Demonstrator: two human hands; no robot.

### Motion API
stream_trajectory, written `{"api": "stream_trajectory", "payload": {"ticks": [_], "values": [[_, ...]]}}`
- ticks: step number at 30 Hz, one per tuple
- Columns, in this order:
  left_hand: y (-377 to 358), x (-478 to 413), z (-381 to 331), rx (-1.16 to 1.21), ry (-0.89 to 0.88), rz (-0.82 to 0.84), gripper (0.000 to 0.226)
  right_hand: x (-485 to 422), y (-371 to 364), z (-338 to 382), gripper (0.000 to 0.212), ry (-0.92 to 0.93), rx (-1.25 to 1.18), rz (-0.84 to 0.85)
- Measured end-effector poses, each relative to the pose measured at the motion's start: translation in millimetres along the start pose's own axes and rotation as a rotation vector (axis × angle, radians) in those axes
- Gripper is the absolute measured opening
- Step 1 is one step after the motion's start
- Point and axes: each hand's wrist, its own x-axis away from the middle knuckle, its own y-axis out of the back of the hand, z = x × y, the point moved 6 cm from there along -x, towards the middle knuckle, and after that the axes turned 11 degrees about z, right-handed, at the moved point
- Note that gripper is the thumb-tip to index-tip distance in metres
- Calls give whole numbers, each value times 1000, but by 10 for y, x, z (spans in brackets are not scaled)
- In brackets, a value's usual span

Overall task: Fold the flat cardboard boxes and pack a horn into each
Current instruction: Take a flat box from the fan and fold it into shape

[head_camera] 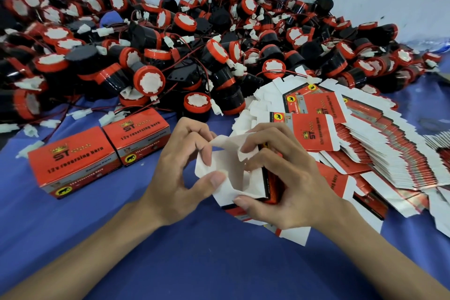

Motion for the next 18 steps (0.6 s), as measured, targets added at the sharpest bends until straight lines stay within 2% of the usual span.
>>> {"api": "stream_trajectory", "payload": {"ticks": [5, 9, 11, 14, 18], "values": [[-10, -21, -1, -111, 52, -3, 20, 1, -3, -42, 41, -72, -27, 9], [3, -29, 2, -135, 59, -24, 21, -2, -46, -67, 44, -142, -11, 62], [29, -24, 24, -63, 102, -49, 16, -8, -64, -55, 44, -163, -16, 78], [43, -13, 38, 31, 177, -60, 25, -19, -65, -31, 41, -147, -30, 83], [22, -24, 44, 8, 189, -20, 23, -6, -62, -4, 41, -113, -31, 64]]}}
